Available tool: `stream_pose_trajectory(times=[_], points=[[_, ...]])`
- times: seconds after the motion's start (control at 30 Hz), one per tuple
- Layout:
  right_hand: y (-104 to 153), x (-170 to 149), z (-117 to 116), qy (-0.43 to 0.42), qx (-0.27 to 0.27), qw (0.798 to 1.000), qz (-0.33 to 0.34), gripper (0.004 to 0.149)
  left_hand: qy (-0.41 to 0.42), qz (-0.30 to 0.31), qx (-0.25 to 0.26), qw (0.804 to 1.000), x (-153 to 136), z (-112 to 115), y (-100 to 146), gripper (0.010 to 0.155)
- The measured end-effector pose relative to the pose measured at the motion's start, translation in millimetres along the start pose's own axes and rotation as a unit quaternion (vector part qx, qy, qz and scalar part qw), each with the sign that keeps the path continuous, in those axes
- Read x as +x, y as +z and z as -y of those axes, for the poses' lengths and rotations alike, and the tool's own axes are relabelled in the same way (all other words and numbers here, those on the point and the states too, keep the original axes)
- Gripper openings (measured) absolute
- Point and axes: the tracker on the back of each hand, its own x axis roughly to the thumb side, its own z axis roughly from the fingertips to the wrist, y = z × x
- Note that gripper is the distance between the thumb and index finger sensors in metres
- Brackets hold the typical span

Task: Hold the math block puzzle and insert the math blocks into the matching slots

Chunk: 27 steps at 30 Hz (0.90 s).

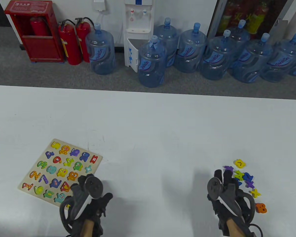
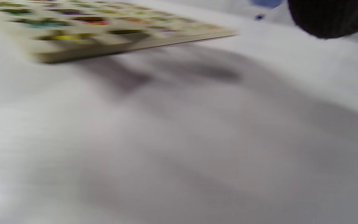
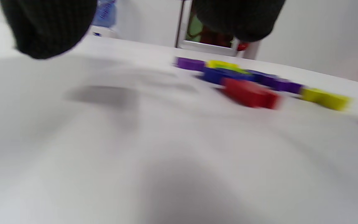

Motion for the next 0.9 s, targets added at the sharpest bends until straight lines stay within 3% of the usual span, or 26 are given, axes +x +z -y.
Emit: stream_pose_trajectory(times=[0.13,0.23,0.27,0.33,0.63,0.9], points=[[-12.1,-40.4,-10.9,-0.014,0.055,0.997,-0.053,0.084,-0.007,-0.078,-0.076,0.994,-45.2,6.9,-12.5,0.098],[-20.1,-61.2,-18.6,-0.024,0.082,0.994,-0.073,0.08,0.061,-0.054,-0.133,0.988,-55.6,17.5,-20.5,0.099],[-20.8,-62.6,-19.8,-0.024,0.086,0.993,-0.073,0.077,0.058,-0.063,-0.129,0.988,-55.0,16.5,-19.6,0.099],[-20.5,-63.8,-18.6,-0.03,0.08,0.994,-0.069,0.073,0.029,-0.039,-0.111,0.993,-49.6,12.7,-17.9,0.096],[-19.0,-57.4,-6.5,-0.051,0.032,0.997,-0.048,0.056,0.019,0.054,-0.139,0.989,-15.5,12.2,-2.1,0.081],[-10.5,-48.9,2.5,-0.049,0.037,0.998,-0.004,0.045,-0.006,0.122,-0.155,0.98,26.0,17.5,11.4,0.072]])
